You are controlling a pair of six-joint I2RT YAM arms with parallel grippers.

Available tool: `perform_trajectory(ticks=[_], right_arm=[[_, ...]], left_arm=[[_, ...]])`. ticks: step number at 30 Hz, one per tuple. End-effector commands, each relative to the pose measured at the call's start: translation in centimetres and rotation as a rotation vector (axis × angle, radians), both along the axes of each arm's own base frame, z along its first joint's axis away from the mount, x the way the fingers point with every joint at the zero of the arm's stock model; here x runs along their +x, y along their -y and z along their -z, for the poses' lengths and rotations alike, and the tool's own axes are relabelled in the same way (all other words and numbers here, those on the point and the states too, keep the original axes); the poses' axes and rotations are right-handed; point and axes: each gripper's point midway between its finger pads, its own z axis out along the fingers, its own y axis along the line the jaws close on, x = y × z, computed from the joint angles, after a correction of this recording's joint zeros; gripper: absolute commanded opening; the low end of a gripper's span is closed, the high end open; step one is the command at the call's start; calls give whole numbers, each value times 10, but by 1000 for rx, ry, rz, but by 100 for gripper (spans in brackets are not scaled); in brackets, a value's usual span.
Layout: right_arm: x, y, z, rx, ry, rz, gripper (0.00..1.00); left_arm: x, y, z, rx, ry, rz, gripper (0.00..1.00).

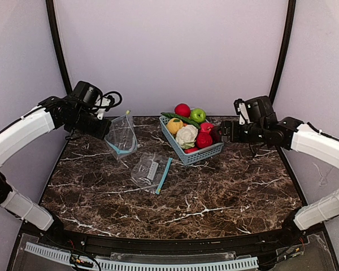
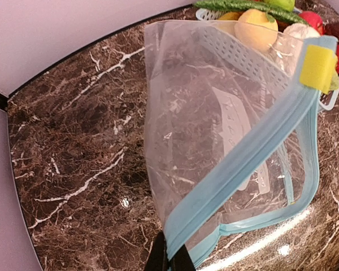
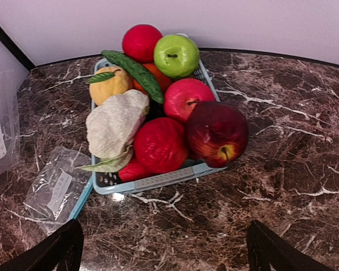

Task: Place the food in the zip-top bag and seal the zipper
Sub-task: Pick up the fake fruit from the bin.

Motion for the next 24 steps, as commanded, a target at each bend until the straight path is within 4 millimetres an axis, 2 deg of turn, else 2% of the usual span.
perform_trajectory(ticks=[1, 4, 7, 16, 24], right_arm=[[19, 17, 16, 6, -80, 13, 99], [32, 24, 29, 3, -113, 13, 99], [44, 26, 36, 8, -127, 10, 99], [76, 17, 43, 57, -125, -16, 99], [107, 21, 67, 51, -147, 24, 99]], left_arm=[[6, 8, 41, 27, -67, 40, 1], [7, 17, 56, -14, -85, 65, 1], [7, 21, 61, -51, -90, 76, 1], [-5, 33, 70, -140, -123, 119, 1], [-7, 36, 75, -153, -147, 128, 1]])
